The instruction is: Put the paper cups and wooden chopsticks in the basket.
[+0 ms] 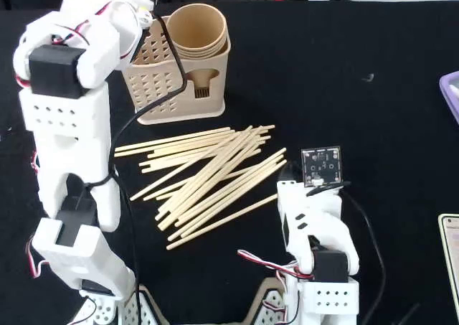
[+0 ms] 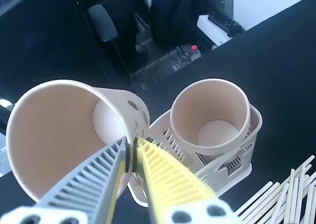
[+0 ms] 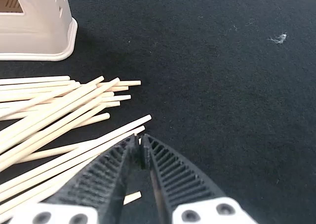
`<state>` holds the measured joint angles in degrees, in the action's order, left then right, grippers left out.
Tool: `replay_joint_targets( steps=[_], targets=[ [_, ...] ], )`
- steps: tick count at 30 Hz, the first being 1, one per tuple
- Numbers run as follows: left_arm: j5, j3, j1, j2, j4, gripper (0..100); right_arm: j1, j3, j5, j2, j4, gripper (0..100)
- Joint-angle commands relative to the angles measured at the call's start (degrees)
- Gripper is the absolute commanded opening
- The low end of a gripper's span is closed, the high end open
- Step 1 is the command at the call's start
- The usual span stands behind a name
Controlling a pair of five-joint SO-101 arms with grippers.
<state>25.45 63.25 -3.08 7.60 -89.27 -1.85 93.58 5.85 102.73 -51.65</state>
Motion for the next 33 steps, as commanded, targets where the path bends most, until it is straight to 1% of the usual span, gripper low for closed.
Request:
replay_joint_targets(
  steps=[1,6,12,17,23,33],
  targets=[
    [0.44,2.77,-2.15,-2.64,-0.62,3,0.09,-0.31,0.53,0.92,1.23,1.5],
    [0.70,2.77,-7.78,-2.64,-3.34,3,0.09,-0.31,0.53,0.92,1.23,1.5],
    [0.53,2.77,-11.21,-2.64,-2.81,3,0.09,-0.31,0.53,0.92,1.23,1.5],
    [0.44,2.07,-11.12,-1.76,-2.81,3,0.09,-0.31,0.53,0.92,1.23,1.5],
    [0.35,1.45,-10.68,2.55,0.70,3,0.09,-0.31,0.53,0.92,1.23,1.5],
    [0.35,0.92,-11.12,6.95,0.18,3,0.09,-0.31,0.53,0.92,1.23,1.5]
  ],
)
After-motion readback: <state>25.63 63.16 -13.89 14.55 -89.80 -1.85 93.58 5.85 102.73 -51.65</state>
